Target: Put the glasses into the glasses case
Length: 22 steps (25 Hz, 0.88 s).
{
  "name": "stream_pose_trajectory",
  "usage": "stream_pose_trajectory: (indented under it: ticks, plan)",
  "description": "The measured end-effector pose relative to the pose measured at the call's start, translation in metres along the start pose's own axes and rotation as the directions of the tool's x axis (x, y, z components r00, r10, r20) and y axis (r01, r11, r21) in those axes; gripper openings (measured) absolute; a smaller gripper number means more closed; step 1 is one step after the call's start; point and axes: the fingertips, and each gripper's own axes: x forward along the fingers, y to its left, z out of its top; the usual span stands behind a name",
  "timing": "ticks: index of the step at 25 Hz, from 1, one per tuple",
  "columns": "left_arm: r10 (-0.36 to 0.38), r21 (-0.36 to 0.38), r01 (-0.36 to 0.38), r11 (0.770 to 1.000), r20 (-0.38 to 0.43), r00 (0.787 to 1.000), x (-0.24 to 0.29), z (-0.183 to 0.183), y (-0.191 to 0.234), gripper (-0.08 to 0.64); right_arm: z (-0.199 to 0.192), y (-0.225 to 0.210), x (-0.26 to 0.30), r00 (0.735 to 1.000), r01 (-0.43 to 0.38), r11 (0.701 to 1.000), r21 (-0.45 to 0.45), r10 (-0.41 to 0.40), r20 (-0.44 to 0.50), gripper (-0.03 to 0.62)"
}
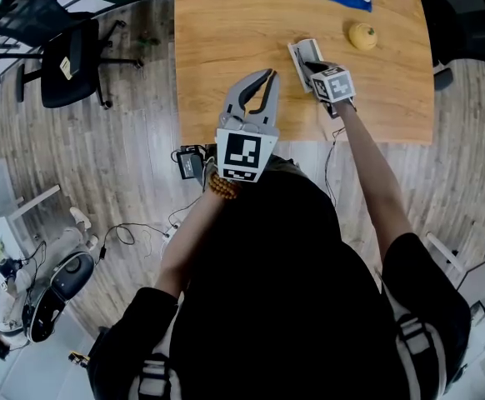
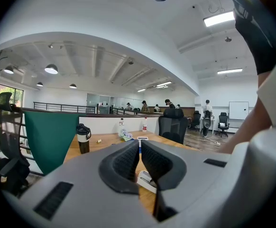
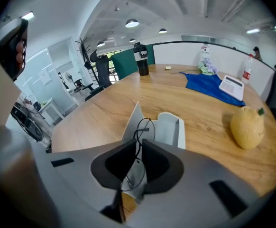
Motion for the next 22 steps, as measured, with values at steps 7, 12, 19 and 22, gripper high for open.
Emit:
stream_pose_trajectory:
  ticks: [7, 12, 19, 22]
  plan:
    - [-0.005, 0.000, 0.005, 1.000, -0.014, 1.000, 0.002, -0.005, 0.001, 0.032, -0.005, 0.000, -0.001, 0.997, 0.066, 0.998, -0.018, -0.067, -0.023, 0.197]
    - [-0.015, 0.003, 0.015, 1.000, -0.021, 1.000, 0.004, -0.008, -0.003, 0.032, -0.005, -0.009, 0.005, 0.990, 0.130, 0.991, -0.036, -0.132, -0.058, 0.323]
    - [-0.003, 0.007, 0.004, 1.000, -0.024, 1.000, 0.006, -0.007, 0.000, 0.032, -0.002, -0.005, 0.013, 0.986, 0.127, 0.975, -0.184, -0.145, -0.088, 0.367]
    - [0.003, 0.005, -0.003, 1.000, -0.024, 1.000, 0.003, -0.007, 0.004, 0.032, 0.005, -0.003, 0.010, 0.982, 0.147, 0.938, -0.313, -0.178, -0.070, 0.364]
